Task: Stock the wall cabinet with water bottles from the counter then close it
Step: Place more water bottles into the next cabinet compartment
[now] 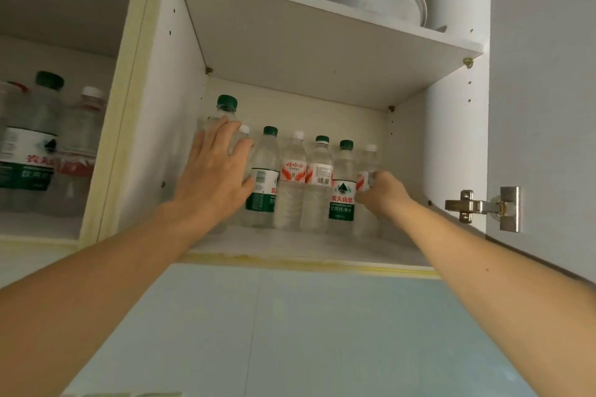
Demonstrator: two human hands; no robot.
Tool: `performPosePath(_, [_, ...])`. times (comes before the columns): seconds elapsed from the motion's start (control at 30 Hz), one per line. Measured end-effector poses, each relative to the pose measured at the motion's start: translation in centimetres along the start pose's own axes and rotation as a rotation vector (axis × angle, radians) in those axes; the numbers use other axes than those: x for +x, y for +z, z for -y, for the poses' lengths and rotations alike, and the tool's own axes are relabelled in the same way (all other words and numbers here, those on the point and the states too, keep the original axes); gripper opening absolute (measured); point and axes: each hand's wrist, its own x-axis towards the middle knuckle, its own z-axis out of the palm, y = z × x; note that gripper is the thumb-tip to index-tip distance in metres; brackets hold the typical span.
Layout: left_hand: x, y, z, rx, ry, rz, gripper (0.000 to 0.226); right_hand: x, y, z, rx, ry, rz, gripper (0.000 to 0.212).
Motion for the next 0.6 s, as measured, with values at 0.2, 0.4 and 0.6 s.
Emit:
performPosePath(0.2, [-2.7, -4.6, -1.5, -0.339, -0.032, -0.035, 0.052, -9.6, -1.6, 4.9, 0.051, -0.229, -0.042, 0.035])
performPosePath(0.4, [-10.5, -9.1, -1.2, -0.615, -0.031, 0.000, 0.037, -21.5, 0.6, 6.9, 0.149, -0.388, -0.098, 0.028])
performPosePath(0.6, [-23.9, -8.4, -1.9, -0.722, -0.071, 0.195, 0.031, -33.2, 4.6, 1.5, 0.179, -0.316, 0.178, 0.023])
